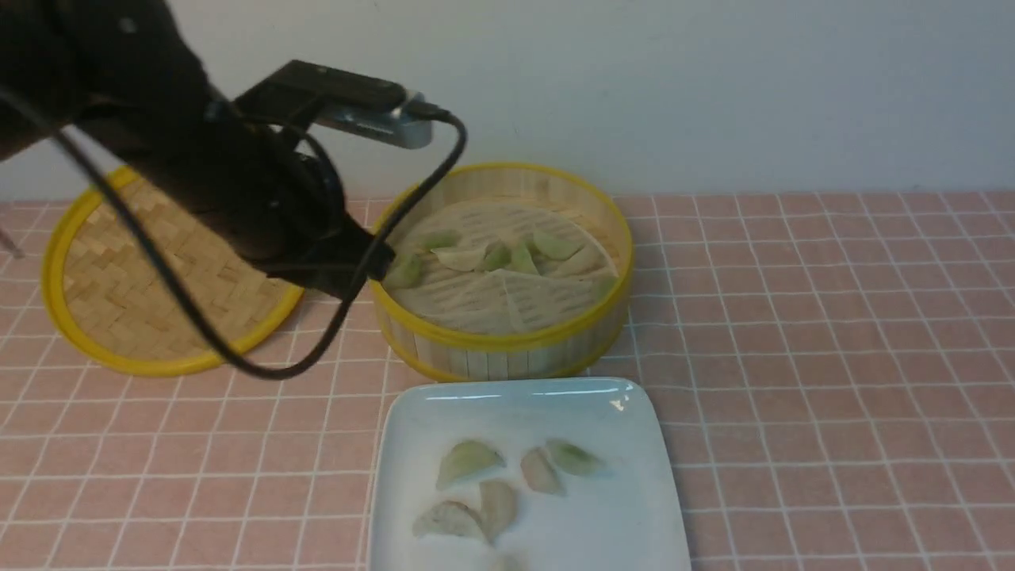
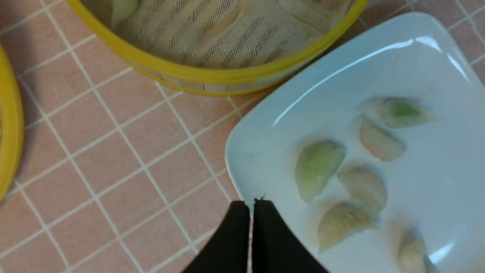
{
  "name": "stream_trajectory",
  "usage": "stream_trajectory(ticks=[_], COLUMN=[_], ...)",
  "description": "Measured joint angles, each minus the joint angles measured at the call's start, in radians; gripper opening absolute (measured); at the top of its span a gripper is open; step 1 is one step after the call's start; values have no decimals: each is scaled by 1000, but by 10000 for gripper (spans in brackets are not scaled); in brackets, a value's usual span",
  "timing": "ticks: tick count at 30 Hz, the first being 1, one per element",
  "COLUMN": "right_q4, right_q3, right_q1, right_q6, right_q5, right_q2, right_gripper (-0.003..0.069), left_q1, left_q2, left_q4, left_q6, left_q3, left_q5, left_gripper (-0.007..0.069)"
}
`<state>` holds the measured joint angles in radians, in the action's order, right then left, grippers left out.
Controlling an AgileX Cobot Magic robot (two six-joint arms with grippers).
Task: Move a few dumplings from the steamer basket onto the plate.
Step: Use the left arm to grab a dumpling from the steamer
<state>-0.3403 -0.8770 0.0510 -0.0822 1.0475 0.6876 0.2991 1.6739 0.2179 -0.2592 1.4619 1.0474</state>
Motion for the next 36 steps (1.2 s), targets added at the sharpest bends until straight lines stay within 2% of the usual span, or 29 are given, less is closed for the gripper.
stream_trajectory(ticks=[5,14,19,24,28,32,34,36], right_q4=[91,100,100,100,100,100,100,100], right_q3=[-161,-181,-181,-181,-182,-182,-182,-182], right_q1=[0,0,0,0,0,0,0,0], right_q6=[-5,-9,-10,-11,-13,-15,-16,-16], right_q5=[146,142,136,134,133,133,133,133], right_q2=[237,314,314,314,314,314,314,314], right_gripper=[-11,-10,-10,-10,-10,-10,-10,-10], left_q1=[24,26,29,29,29,29,30,31], left_q2=[198,442,554,616,651,678,681,682], left_q4=[-69,-169,-236,-265,-277,-300,-314,-321], left_q6=[46,51,91,102,107,138,171,205], left_q3=[209,468,534,539,540,543,546,554], left_q5=[71,64,-13,-107,-147,-150,-149,-131], left_gripper=[-6,12,138,313,379,353,303,200])
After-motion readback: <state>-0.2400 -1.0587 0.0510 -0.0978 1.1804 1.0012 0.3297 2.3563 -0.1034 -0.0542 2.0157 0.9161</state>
